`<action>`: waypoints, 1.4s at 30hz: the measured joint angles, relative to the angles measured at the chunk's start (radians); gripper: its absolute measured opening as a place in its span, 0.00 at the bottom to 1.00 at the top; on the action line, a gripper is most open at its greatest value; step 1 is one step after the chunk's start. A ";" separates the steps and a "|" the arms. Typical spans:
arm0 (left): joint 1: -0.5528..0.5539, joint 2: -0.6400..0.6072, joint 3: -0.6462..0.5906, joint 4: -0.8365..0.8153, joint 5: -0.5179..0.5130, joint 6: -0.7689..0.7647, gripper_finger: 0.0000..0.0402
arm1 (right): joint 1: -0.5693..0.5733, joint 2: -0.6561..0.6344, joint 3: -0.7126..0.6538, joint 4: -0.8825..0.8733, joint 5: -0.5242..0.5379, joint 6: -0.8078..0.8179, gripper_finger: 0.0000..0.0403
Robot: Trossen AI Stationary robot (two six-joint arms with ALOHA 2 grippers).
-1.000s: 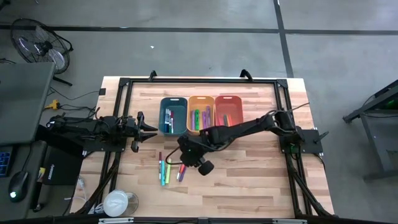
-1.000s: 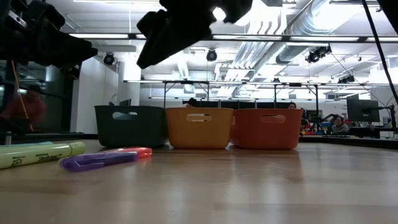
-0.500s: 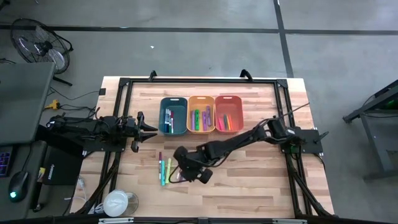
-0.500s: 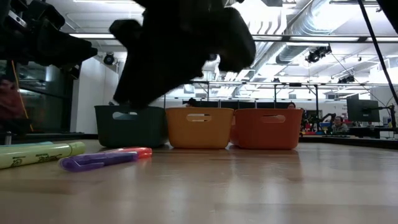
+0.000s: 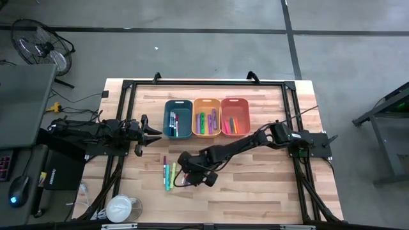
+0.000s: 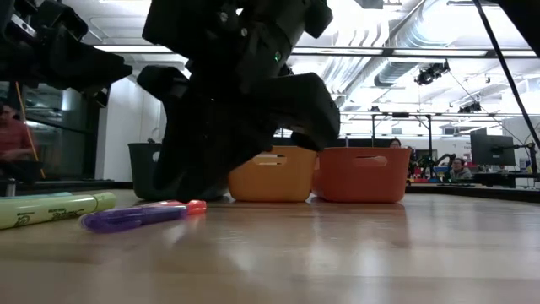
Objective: Pick & Place Markers
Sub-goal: Put the violet pen into the orange bin
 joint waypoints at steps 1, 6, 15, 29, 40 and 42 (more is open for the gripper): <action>0.000 0.000 0.000 0.000 0.000 0.000 0.23 | 0.000 0.000 0.000 -0.001 -0.006 -0.003 0.32; 0.000 0.000 0.000 0.000 0.000 0.000 0.23 | 0.000 0.000 0.000 -0.026 -0.059 -0.025 0.32; 0.000 0.000 0.000 0.000 0.000 0.000 0.23 | -0.008 0.000 0.000 -0.023 -0.064 -0.074 0.32; 0.000 0.000 0.000 0.000 -0.001 0.000 0.23 | -0.014 0.033 0.001 0.016 -0.074 -0.131 0.32; 0.000 0.000 0.000 0.000 -0.001 0.000 0.23 | -0.015 0.034 0.001 0.004 -0.113 0.063 0.32; 0.000 0.000 0.000 0.000 -0.001 0.000 0.23 | -0.014 0.035 0.001 0.002 -0.126 0.138 0.32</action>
